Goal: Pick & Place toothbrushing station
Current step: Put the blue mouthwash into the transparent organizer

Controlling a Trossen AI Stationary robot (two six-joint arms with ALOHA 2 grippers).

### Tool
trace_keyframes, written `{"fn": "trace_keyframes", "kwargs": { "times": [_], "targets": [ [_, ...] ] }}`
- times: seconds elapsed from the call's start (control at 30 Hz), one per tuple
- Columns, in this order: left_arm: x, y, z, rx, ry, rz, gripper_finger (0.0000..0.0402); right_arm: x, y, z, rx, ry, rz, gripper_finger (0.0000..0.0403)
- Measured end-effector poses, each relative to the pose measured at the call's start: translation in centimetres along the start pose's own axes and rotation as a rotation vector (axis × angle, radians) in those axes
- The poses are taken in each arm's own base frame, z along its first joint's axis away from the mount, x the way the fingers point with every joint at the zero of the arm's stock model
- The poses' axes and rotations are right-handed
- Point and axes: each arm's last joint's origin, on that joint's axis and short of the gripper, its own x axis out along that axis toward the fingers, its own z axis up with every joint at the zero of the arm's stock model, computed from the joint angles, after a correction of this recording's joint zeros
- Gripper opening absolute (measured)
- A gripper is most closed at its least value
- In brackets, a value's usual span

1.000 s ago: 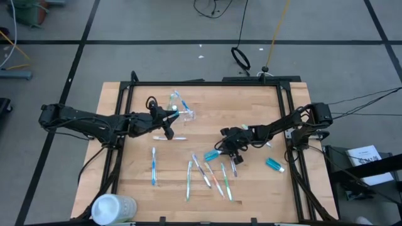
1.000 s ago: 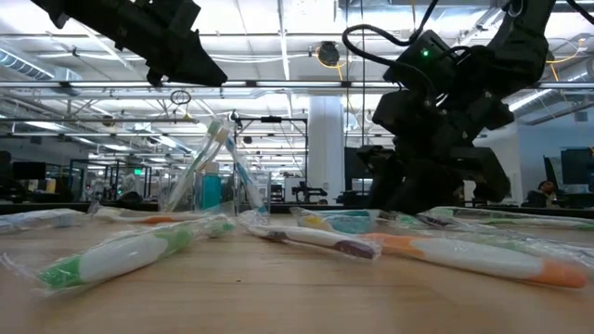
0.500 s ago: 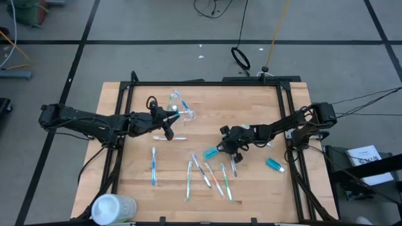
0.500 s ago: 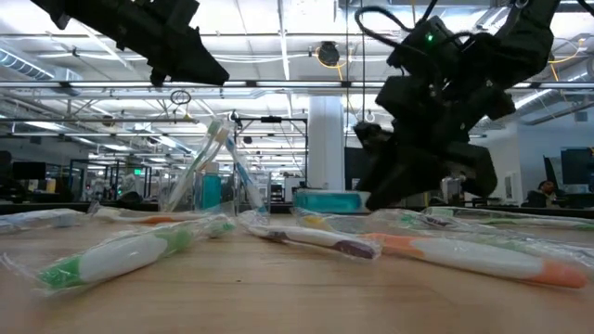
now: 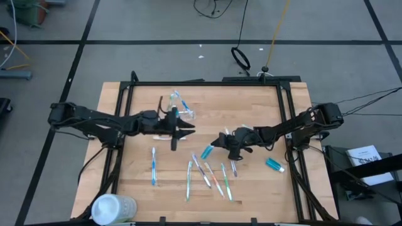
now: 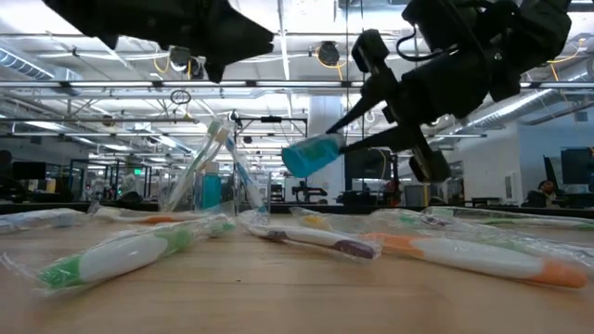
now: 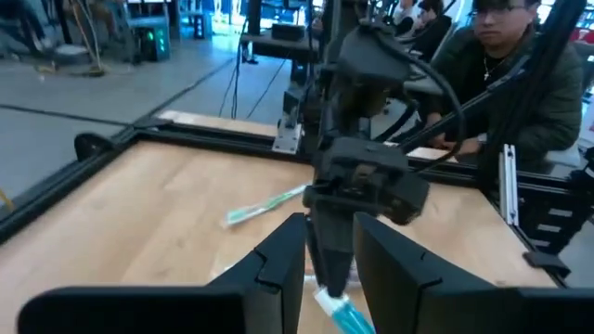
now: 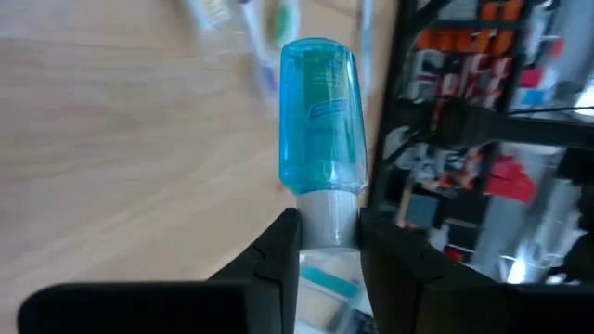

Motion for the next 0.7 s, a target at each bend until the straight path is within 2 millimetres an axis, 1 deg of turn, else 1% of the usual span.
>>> {"fn": "trace_keyframes", "kwargs": {
  "times": [0.13, 0.23, 0.37, 0.43, 0.53, 0.63, 0.7],
  "targets": [
    [2.2, 0.1, 0.3, -0.028, 0.09, -0.02, 0.0128, 0.0, -0.6, 0.0, 0.0, 0.002, -0.06, 0.008],
    [4.0, 0.2, 0.9, -0.033, 0.167, -0.004, 0.0159, 0.0, -0.5, 0.0, -0.047, 0.005, -0.048, 0.0082],
    [6.2, 0.5, 1.3, -0.142, 0.307, 0.041, 0.0199, 0.0, -0.4, 0.0, -0.083, 0.006, -0.039, 0.0082],
    [7.1, 0.6, 0.8, -0.22, 0.391, 0.051, 0.0215, 0.0, -0.4, 0.0, -0.084, 0.007, -0.042, 0.0083],
    [8.6, 0.6, 0.0, -0.319, 0.435, 0.047, 0.0231, 0.0, -0.4, 0.2, -0.101, 0.041, -0.041, 0.0083],
    [10.1, 0.3, -1.5, -0.384, 0.482, 0.063, 0.0236, 0.0, -0.4, 0.3, -0.127, 0.064, -0.032, 0.0083],
    [10.7, 0.3, -2.6, -0.413, 0.52, 0.079, 0.0235, -0.1, -0.4, 0.4, -0.133, 0.059, -0.033, 0.0083]
  ]
}}
